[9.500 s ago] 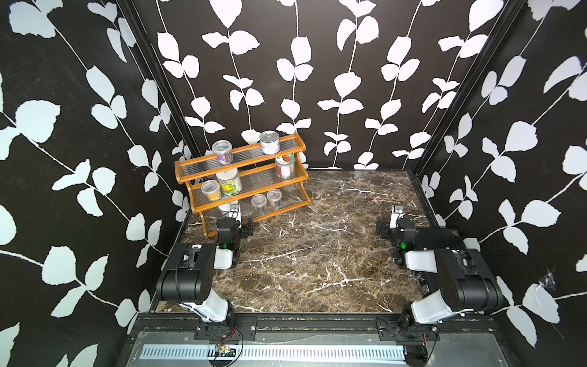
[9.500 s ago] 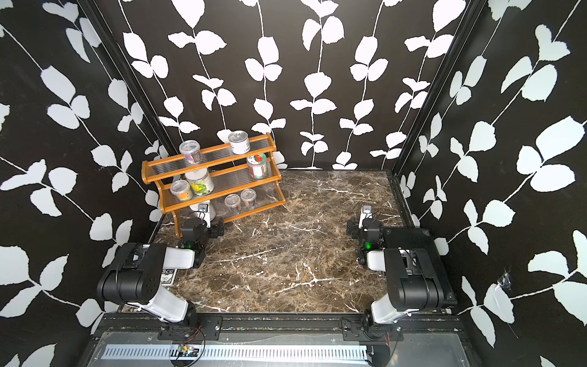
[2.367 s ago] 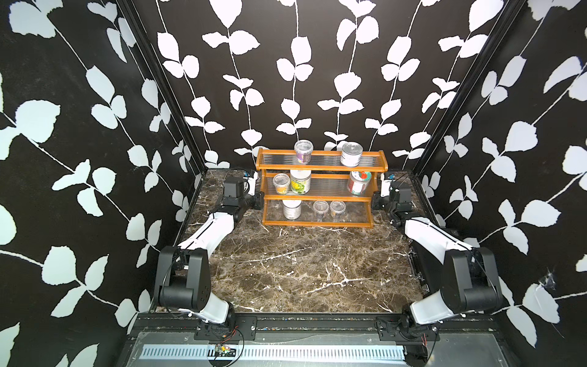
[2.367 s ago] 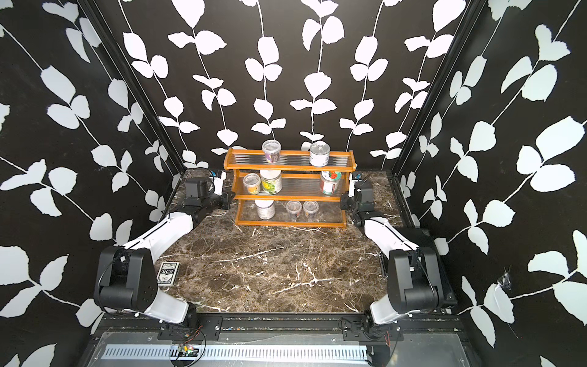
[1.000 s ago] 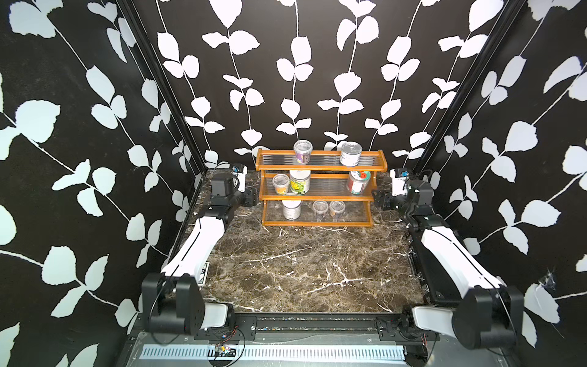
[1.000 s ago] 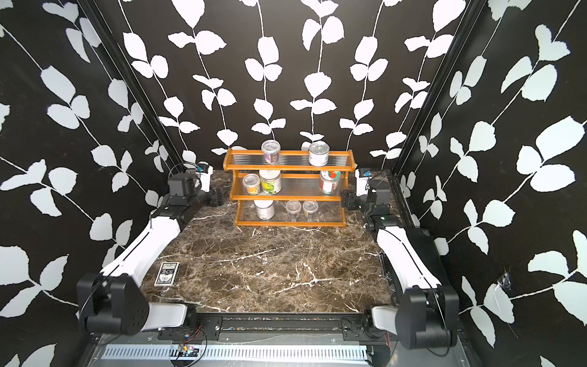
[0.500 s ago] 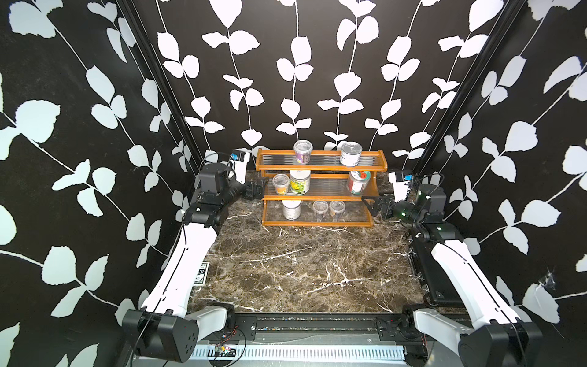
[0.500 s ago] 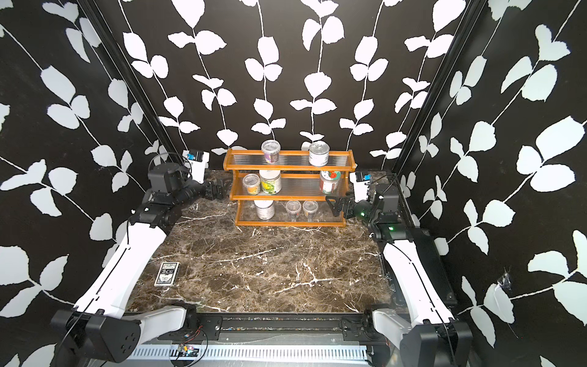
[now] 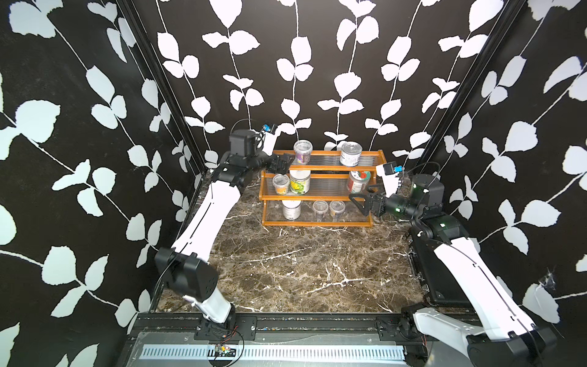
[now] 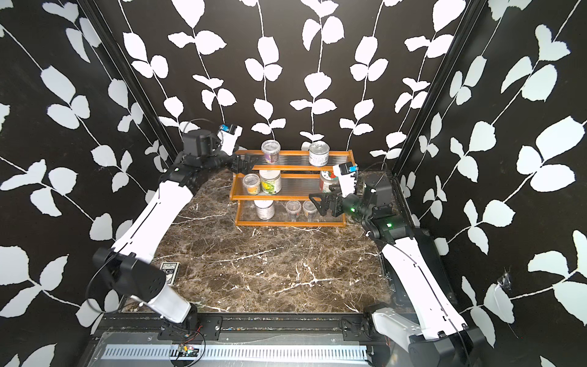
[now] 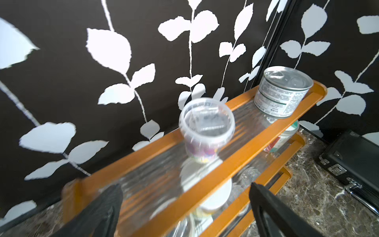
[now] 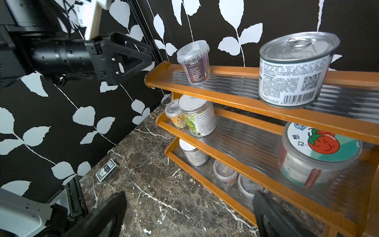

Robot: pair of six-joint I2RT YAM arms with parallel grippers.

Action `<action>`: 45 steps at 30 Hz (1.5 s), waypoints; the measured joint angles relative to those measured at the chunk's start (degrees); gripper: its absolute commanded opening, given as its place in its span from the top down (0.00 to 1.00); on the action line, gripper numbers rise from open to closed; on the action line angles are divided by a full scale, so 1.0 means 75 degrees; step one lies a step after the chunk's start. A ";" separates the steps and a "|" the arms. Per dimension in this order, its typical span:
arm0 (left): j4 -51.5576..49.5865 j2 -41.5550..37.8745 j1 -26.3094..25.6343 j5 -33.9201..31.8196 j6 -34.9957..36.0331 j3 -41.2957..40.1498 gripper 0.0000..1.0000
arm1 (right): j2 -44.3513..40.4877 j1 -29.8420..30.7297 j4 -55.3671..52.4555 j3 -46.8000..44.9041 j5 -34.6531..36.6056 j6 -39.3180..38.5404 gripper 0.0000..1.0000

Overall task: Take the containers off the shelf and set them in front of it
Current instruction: 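Pick up a container from the shelf.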

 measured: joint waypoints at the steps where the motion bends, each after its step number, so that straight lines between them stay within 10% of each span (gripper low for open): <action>1: -0.0029 0.0157 -0.0029 0.0017 0.0015 0.0163 0.01 | 0.0035 0.0052 -0.0050 0.0044 0.0055 -0.0023 0.01; 45: -0.0446 0.2664 -0.0399 0.0825 -0.0052 0.2836 0.13 | -0.0041 0.0274 0.0195 0.0551 0.1381 -0.0440 0.01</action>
